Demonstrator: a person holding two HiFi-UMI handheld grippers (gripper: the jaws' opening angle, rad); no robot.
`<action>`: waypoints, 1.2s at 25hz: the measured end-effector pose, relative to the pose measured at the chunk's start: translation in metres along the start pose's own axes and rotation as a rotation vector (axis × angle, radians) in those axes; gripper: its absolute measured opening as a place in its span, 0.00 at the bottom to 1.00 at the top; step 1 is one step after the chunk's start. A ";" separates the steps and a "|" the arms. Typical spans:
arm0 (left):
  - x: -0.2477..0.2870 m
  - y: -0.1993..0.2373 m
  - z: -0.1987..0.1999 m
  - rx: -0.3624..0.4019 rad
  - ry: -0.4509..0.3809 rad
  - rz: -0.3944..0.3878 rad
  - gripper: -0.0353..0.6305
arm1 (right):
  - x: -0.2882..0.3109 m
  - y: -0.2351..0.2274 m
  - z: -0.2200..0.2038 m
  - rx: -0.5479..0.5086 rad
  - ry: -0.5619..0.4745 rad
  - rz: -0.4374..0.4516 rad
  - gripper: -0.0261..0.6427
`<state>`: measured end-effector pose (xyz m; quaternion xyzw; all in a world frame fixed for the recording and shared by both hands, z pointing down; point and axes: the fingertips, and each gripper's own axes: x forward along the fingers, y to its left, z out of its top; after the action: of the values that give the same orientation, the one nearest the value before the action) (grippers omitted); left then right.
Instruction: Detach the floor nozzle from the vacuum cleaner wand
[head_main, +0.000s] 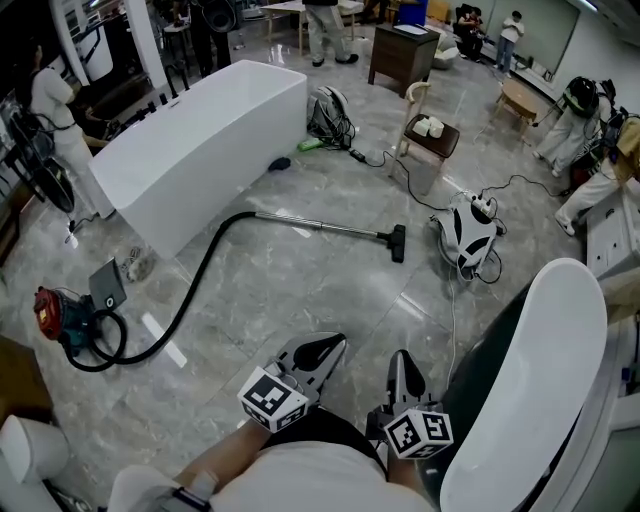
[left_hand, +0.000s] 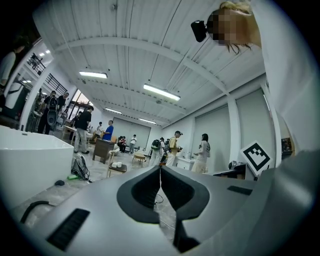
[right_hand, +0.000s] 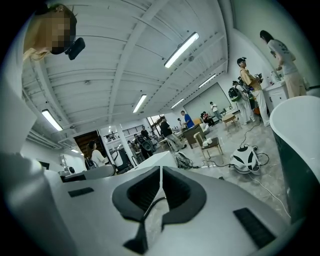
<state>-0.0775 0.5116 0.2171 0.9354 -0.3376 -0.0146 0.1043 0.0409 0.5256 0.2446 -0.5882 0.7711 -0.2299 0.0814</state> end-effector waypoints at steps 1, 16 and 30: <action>0.003 0.005 0.001 -0.001 -0.001 0.003 0.07 | 0.004 0.000 0.001 -0.002 0.004 -0.001 0.07; 0.060 0.100 0.025 -0.019 0.041 0.017 0.07 | 0.115 -0.008 0.033 -0.021 0.025 -0.008 0.07; 0.136 0.198 0.051 -0.012 0.070 -0.117 0.07 | 0.231 -0.020 0.063 -0.015 -0.012 -0.103 0.07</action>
<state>-0.1024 0.2675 0.2140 0.9529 -0.2782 0.0099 0.1204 0.0150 0.2876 0.2316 -0.6291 0.7410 -0.2244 0.0696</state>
